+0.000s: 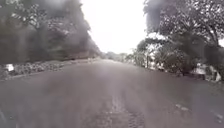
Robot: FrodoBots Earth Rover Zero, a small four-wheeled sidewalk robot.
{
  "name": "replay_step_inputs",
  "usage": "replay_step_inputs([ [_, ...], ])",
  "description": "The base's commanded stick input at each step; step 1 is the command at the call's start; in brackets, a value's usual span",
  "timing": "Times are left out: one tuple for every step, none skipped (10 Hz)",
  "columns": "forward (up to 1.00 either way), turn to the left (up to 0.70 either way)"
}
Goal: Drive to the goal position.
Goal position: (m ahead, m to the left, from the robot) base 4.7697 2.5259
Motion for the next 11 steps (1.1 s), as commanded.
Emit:
replay_step_inputs([
  [0.7, 0.0],
  [0.7, 0.0],
  [0.7, 0.0],
  [0.7, 0.0],
  [0.7, 0.0],
  [0.7, 0.0],
  [0.7, 0.0],
  [0.7, 0.0],
  [0.7, 0.0],
  [0.7, 0.0],
  [0.7, 0.0],
])
